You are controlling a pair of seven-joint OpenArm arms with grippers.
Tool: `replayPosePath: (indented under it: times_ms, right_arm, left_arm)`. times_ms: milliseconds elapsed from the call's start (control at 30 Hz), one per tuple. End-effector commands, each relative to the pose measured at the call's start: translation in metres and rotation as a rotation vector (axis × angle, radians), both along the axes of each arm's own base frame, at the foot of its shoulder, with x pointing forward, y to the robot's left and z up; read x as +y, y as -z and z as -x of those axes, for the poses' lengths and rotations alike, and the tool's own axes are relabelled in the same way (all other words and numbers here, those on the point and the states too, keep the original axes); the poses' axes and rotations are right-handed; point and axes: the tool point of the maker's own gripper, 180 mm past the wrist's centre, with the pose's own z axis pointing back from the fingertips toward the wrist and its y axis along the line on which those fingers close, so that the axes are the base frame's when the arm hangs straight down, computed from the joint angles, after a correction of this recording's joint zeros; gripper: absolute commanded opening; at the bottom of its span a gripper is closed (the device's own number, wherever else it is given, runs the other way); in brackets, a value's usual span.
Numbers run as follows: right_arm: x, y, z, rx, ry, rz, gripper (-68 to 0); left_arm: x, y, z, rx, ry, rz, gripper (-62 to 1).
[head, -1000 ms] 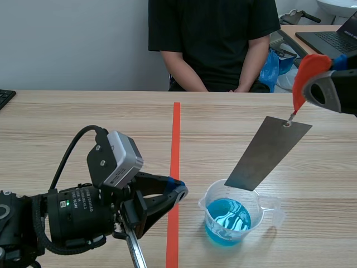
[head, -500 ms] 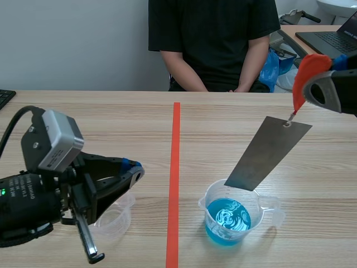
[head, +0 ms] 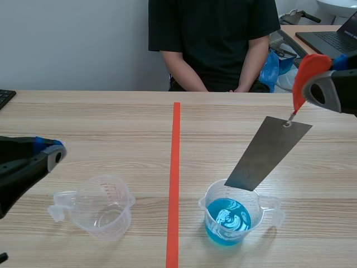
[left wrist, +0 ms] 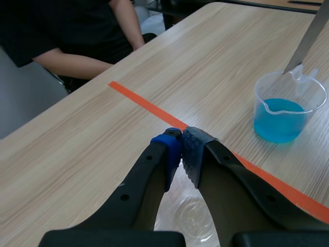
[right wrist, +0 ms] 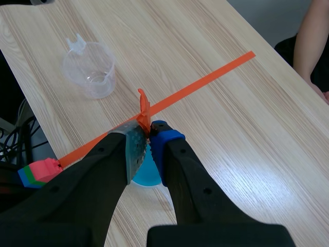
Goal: Do the redox reaction experiment.
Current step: 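Raise the plate and point at it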
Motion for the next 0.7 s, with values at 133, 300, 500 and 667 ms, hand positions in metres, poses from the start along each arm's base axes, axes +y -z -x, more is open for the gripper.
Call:
replayPosePath:
  times_ms: [133, 300, 500, 667]
  right_arm:
    - [0.001, -0.005, -0.001, -0.027, -0.011, -0.001, -65.8]
    - [0.001, -0.005, -0.001, -0.027, -0.011, -0.001, -65.8]
    - [0.001, -0.005, -0.001, -0.027, -0.011, -0.001, -65.8]
    - [0.001, -0.004, 0.0, -0.026, -0.011, 0.001, -65.8]
  left_arm:
    - [0.024, -0.017, 0.012, -0.002, -0.066, -0.016, -56.3]
    - [0.053, -0.024, 0.022, 0.02, -0.165, -0.027, -56.2]
    - [0.091, -0.026, 0.034, 0.065, -0.316, -0.036, -56.2]
    - [0.115, -0.041, 0.036, 0.047, -0.416, -0.014, -56.3]
